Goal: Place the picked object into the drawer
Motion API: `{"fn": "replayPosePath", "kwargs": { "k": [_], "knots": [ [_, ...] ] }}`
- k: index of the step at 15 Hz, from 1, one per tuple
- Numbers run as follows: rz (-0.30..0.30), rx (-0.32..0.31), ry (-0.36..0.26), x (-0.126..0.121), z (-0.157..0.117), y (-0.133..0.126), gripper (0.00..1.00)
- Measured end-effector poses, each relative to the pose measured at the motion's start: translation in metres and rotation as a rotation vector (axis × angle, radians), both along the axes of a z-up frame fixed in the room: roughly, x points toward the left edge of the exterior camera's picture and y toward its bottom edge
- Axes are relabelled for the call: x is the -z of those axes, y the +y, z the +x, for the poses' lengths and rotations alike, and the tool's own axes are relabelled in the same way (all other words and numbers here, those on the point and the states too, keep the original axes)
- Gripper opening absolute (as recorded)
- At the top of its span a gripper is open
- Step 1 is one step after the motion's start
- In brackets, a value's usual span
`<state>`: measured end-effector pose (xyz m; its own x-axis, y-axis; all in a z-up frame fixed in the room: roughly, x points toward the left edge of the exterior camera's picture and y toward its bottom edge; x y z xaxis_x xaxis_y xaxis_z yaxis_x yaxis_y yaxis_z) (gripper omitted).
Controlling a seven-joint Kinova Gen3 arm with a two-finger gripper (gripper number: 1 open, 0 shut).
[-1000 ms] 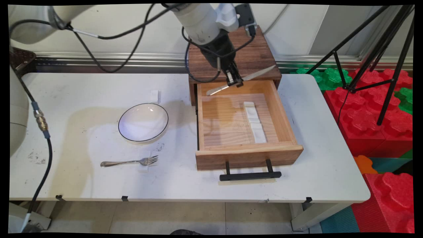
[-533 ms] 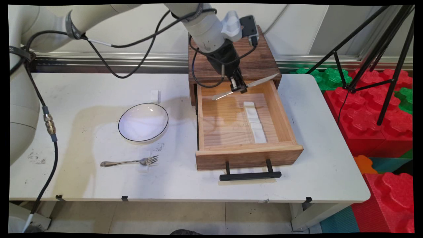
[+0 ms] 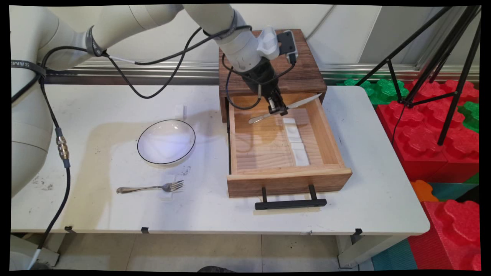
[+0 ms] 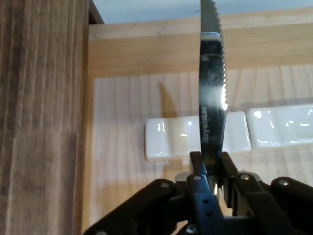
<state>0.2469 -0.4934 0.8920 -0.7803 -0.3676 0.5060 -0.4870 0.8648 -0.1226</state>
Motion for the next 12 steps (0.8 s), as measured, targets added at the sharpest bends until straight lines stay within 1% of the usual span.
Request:
{"fn": "replayPosePath", "kwargs": {
  "k": [5,12],
  "knots": [
    [0.036,-0.009,0.017,0.022,0.005,-0.001,0.00],
    [0.056,-0.006,0.016,0.038,0.011,-0.002,0.00]
  ]
}}
